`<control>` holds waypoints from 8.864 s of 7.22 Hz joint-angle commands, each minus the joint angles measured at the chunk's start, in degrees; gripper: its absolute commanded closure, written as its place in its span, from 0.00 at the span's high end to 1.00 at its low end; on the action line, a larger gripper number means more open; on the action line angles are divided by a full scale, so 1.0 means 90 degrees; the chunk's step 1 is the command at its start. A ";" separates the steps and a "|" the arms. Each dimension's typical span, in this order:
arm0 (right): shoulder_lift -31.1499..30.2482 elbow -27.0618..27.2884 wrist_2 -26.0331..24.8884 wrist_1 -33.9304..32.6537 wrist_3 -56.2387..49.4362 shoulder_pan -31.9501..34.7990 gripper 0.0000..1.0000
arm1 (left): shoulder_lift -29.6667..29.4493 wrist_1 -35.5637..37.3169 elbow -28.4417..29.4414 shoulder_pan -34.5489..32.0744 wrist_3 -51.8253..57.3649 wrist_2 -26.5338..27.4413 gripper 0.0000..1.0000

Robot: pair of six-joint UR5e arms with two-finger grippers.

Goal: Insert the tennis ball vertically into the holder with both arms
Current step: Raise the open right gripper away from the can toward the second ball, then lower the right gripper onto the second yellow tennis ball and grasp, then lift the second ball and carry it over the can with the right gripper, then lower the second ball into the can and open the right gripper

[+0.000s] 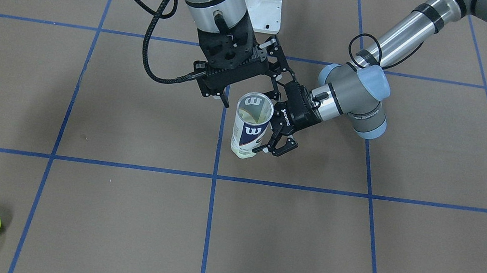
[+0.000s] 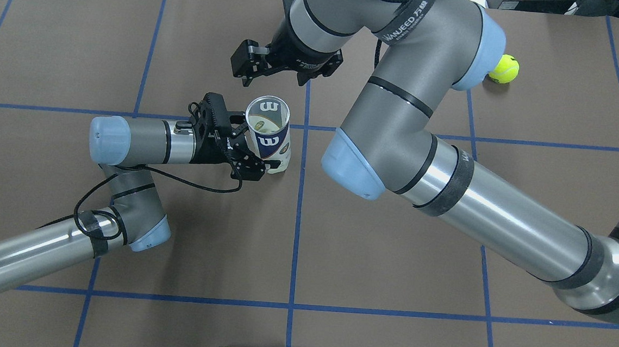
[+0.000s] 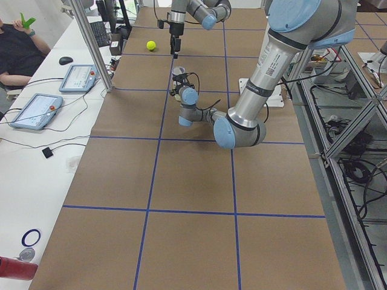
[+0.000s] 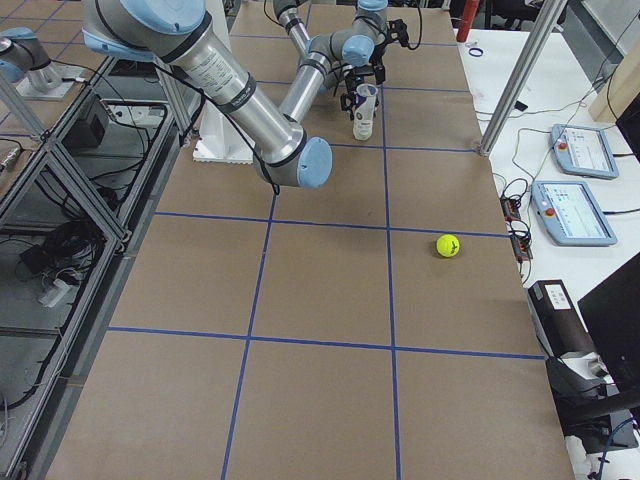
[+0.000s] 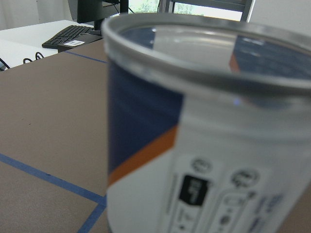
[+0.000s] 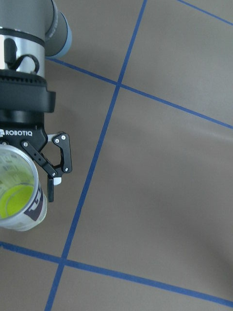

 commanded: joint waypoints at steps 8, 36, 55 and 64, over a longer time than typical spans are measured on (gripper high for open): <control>-0.1076 -0.3517 0.0520 0.0909 -0.2691 0.2783 0.99 | 0.0021 -0.0022 -0.0038 -0.0040 -0.0004 -0.0001 0.99; -0.0872 -0.1557 0.0575 0.1036 -0.1625 0.2249 0.00 | 0.0040 0.0027 -0.0038 -0.0128 -0.0013 -0.0001 0.99; 0.0057 -0.0126 -0.0535 0.0058 0.0079 -0.0457 0.00 | 0.0060 -0.0012 -0.0048 -0.0089 -0.0013 -0.0010 0.99; 0.0057 -0.0039 -0.0682 0.0058 0.0293 -0.0517 0.98 | 0.0050 -0.0002 -0.0038 -0.0079 -0.0013 -0.0010 0.99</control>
